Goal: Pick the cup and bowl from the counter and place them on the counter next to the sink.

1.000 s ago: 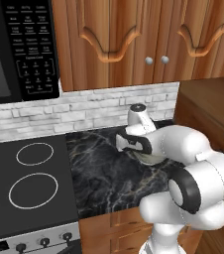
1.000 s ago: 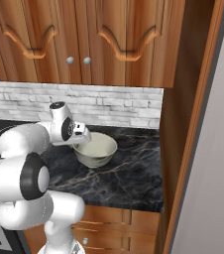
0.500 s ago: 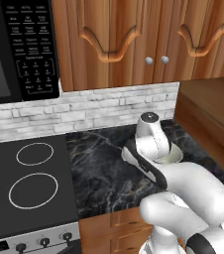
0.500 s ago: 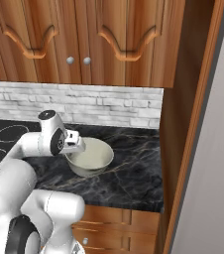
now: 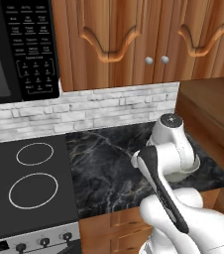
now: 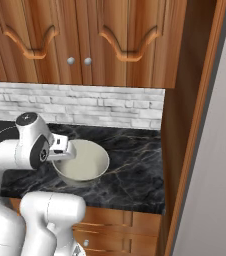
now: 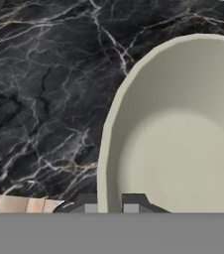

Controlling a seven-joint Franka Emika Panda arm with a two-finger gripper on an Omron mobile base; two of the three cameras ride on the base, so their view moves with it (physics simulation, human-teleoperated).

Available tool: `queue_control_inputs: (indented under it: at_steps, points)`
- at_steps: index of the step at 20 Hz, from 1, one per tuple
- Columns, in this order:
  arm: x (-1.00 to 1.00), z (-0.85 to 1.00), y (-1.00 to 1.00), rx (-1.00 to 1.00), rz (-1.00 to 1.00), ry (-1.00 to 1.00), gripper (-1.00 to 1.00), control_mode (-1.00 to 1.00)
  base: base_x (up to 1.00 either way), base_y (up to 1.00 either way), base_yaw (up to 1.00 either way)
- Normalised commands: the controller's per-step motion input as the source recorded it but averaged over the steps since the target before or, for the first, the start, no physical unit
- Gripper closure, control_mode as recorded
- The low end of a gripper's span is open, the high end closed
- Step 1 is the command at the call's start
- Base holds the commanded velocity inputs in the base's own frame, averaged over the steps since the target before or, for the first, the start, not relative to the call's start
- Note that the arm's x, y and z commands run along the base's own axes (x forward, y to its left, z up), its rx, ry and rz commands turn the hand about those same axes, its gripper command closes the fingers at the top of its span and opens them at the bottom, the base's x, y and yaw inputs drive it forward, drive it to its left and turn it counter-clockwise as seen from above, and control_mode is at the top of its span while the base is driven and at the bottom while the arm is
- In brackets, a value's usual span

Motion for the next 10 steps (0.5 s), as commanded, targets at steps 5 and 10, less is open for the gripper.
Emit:
queue_control_inputs:
  at_steps: [5,10]
  points:
    - [-0.77,1.0,0.0,0.0,0.0,0.17,1.0,-1.0,0.0,0.0,0.0]
    - [-0.44,0.84,-0.08,0.04,0.0,0.24,1.0,-1.0,0.0,0.0,0.0]
